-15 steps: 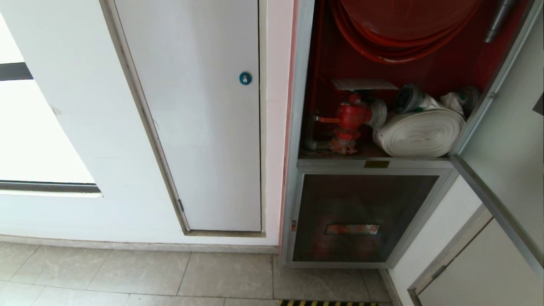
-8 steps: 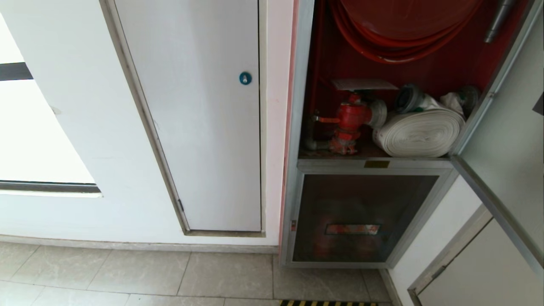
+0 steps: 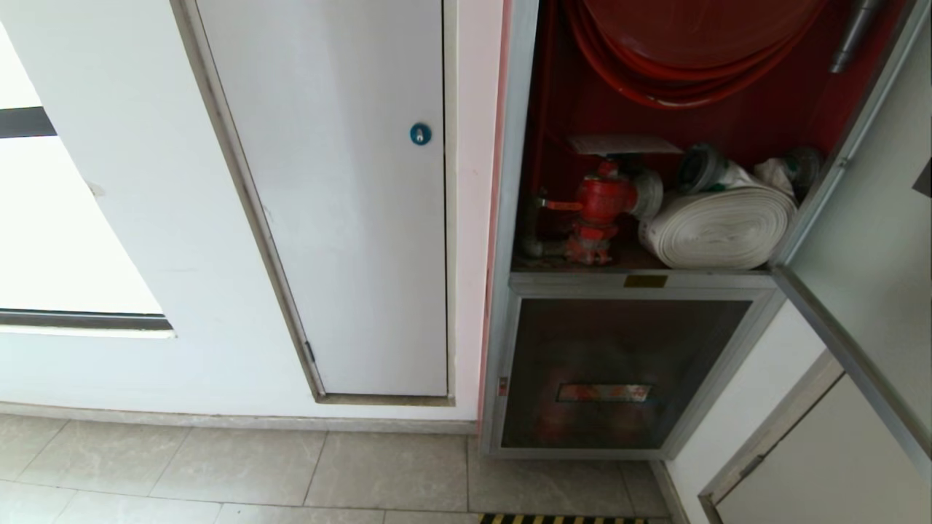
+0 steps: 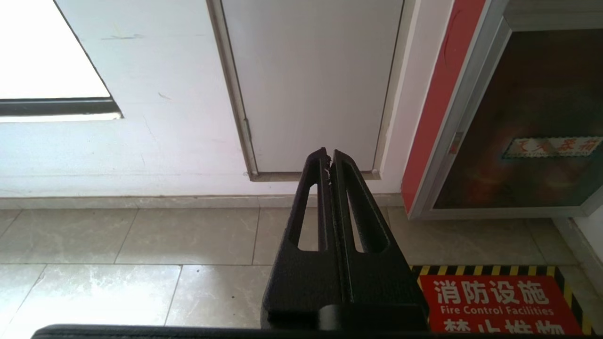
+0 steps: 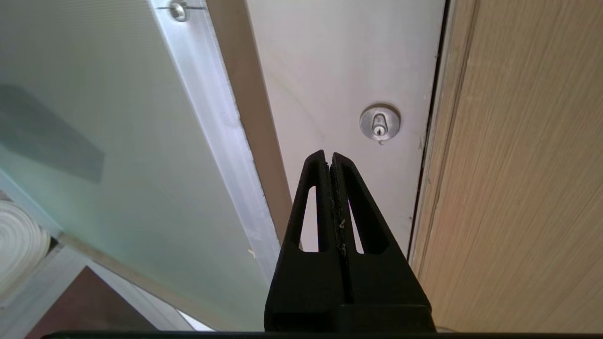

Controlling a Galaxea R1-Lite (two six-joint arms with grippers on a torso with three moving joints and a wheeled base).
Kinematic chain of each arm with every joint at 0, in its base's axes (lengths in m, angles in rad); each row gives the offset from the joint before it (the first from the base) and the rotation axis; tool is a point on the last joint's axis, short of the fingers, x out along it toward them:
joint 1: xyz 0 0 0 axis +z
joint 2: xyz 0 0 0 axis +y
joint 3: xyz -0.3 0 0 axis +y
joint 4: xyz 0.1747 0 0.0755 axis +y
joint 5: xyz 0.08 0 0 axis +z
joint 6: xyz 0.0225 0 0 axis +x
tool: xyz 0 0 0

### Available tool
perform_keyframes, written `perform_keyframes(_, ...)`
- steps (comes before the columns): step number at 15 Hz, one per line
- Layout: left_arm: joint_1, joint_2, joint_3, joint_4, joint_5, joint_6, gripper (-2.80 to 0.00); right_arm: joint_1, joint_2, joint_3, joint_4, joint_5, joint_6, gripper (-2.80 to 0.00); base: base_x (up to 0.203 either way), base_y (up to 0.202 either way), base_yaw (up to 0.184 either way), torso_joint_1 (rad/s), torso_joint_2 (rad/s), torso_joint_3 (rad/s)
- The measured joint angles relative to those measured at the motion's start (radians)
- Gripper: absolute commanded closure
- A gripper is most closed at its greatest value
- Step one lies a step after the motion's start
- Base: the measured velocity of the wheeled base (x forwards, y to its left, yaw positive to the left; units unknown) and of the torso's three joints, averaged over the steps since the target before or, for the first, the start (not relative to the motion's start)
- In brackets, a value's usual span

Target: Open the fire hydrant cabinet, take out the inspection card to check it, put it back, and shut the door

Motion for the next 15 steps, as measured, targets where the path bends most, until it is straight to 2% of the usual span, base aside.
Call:
perform_keyframes(11,0.0,0.0,0.0,0.0,0.0,0.0,0.0,-0.095,0.074,-0.009,-0.039,0.074,0.02,0.0,0.0,0.0,0.0,0.0,0.0,0.0)
perform_keyframes(15,0.0,0.0,0.0,0.0,0.0,0.0,0.0,-0.105,0.097,-0.009,-0.045,0.081,0.02,0.0,0.0,0.0,0.0,0.0,0.0,0.0)
